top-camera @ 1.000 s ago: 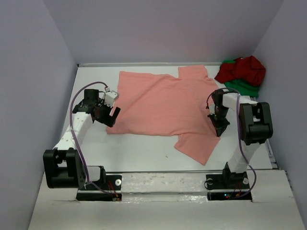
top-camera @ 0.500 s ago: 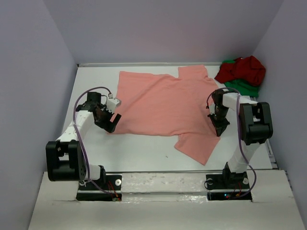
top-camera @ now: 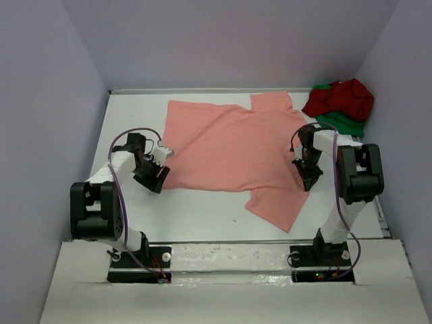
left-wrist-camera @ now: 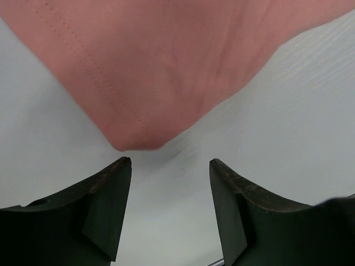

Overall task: Fold and stack the t-shirts
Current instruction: Grap the side of the flattened tshirt closest away from the robot with both arms

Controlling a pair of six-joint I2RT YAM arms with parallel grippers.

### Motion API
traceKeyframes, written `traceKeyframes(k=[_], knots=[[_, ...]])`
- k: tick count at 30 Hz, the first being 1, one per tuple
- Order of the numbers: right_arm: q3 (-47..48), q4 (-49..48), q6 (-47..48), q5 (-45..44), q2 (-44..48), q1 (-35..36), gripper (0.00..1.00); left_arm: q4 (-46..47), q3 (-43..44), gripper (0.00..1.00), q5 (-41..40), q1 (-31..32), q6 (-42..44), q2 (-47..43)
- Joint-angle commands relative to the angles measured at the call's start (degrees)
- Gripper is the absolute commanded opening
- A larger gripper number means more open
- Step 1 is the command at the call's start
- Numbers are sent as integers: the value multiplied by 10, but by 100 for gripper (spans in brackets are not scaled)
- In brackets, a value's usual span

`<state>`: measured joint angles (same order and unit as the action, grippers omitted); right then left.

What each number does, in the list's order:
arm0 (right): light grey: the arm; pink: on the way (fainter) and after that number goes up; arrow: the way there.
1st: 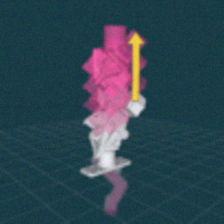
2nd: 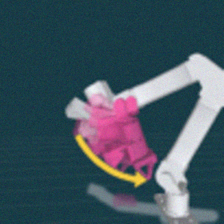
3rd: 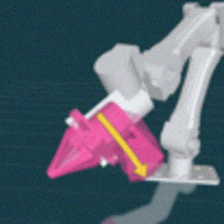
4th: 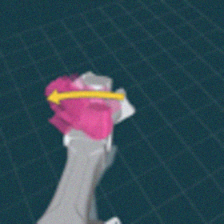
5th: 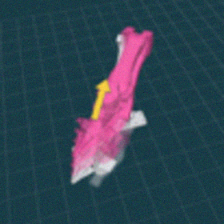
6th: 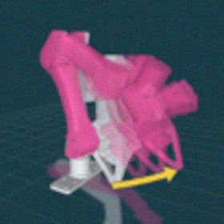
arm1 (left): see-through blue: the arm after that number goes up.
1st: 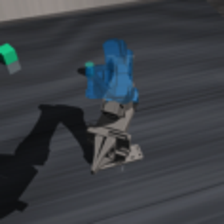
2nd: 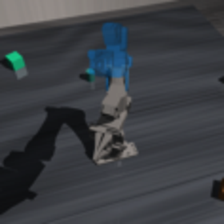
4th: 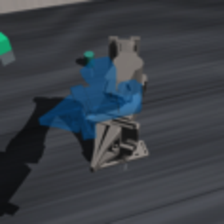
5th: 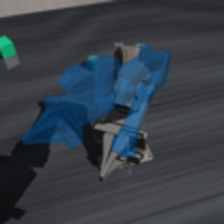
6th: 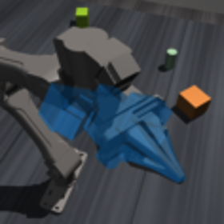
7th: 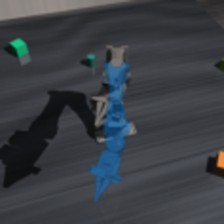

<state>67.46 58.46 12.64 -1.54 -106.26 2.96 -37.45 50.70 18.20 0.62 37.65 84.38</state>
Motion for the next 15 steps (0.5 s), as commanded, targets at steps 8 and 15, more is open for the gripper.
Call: traceKeyframes(k=[8,15], knots=[[29,8,4,-7,7,-5,0,6,-14,65,-40,-2,-14,7],[31,10,3,-7,8,-5,0,31,-30,62,-31,-2,-21,9]])
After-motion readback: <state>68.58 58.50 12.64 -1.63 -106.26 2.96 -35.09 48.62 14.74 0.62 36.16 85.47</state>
